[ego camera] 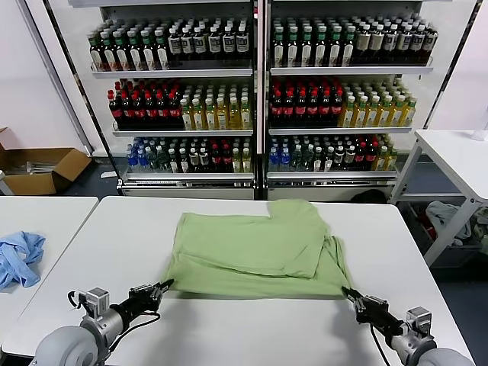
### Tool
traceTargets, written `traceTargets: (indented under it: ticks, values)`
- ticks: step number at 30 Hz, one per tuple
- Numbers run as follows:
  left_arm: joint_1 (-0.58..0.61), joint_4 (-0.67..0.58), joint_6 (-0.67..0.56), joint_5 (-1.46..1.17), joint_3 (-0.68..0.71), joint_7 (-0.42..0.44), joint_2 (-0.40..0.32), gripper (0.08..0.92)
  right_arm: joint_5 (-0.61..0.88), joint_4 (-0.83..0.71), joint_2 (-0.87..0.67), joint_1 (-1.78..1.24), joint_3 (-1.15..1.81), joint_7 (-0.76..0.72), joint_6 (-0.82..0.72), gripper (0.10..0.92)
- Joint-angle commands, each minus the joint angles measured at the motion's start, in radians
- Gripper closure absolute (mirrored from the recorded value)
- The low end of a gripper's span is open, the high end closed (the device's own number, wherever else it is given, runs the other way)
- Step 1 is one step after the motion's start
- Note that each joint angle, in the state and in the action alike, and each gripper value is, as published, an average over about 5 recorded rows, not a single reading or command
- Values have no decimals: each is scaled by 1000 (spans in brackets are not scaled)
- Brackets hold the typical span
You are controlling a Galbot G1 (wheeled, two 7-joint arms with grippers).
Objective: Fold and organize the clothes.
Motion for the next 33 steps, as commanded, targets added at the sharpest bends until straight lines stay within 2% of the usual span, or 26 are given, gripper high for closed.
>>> traceTargets:
  ticks: [1, 5, 8, 13, 21, 25, 33]
  values:
    - [279, -156, 20, 16, -184, -28, 17, 907, -15, 147, 26, -237, 85, 1, 4, 916]
    - [403, -225, 38, 34, -245, -50, -15, 907, -44, 197, 42, -333, 118, -4, 16, 916]
    - [447, -256, 40, 76, -248, -63, -47, 907, -86, 207, 50, -373, 118, -9, 37, 916]
    - [455, -267, 39, 130, -226, -66, -99, 907, -105, 200, 70, -380, 99, -4, 53, 916]
    - [471, -300, 43, 164, -227, -59, -131, 901, -49, 207, 56, -366, 115, 24, 54, 911]
    - [455, -309, 42, 155, -232, -59, -129, 834, 9, 202, 42, -325, 155, 25, 57, 833]
    - [363, -268, 38, 40, -285, -71, -84, 600, 162, 161, -29, -182, 235, 33, 48, 608]
